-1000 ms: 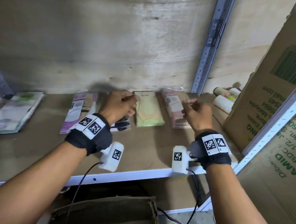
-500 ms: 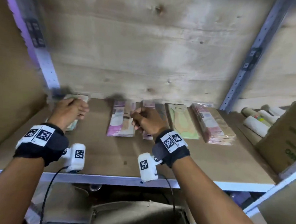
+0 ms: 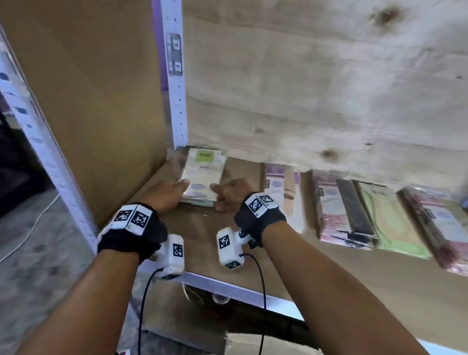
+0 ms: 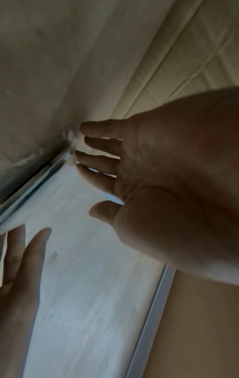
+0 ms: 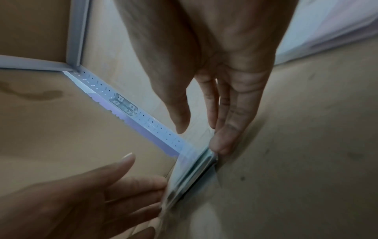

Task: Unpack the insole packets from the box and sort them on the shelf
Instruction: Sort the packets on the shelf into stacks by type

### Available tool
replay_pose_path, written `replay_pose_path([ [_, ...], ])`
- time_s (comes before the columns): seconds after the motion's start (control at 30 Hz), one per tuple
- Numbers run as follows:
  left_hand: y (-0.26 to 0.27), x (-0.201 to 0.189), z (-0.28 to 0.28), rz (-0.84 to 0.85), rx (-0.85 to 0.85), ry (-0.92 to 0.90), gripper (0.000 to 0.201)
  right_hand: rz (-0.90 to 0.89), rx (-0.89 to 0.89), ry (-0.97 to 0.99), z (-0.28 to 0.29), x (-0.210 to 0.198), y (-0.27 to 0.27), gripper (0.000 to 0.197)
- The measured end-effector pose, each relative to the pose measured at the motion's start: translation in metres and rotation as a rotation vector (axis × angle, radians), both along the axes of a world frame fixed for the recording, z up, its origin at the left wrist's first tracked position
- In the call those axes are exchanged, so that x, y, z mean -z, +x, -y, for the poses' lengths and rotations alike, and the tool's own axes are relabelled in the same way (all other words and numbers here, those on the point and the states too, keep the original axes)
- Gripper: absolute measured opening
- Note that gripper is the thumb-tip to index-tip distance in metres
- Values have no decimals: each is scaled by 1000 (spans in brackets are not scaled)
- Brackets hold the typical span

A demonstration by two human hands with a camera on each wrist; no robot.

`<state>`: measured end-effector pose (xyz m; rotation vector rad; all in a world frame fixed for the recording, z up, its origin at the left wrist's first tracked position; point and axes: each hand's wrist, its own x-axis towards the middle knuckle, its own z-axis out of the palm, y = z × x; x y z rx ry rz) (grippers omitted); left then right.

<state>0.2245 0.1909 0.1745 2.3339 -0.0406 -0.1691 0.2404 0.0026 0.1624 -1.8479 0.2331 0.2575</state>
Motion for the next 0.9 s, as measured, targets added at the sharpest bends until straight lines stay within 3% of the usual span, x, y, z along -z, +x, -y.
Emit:
replay_pose_path([
  [0.1,-5,-6,1,-29,1,101,54,5,1,-98,-7,3,7,36],
  [0.33,-14,-11,8,-19,10,153,48,-35,-8,-88,9,1,-11,17],
  [0.43,-15,-18,12,169,-61,60,22,42,37,-21,25,-9,-27,24],
  [0.5,-16,-24,18,225,-112,-77,13,98,68,58,40,-19,-42,22],
  [0.63,-23,-32,43,-151,-138,-729,41,309,68,-49,71,-41,-76,12],
  [0.73,-26,-40,64,-284,-72,-979,67,435,47,-42,91,-55,-104,18],
  [0.8,-28,-47,78,-296,-75,-1113,75,584,10,-173,102,-60,-124,16],
  [0.83,-29,-50,84,-278,-79,-1150,71,644,-15,-252,107,-61,-132,14],
  [0.9,-33,-50,99,-208,-79,-1184,42,699,-53,-349,117,-68,-151,9],
])
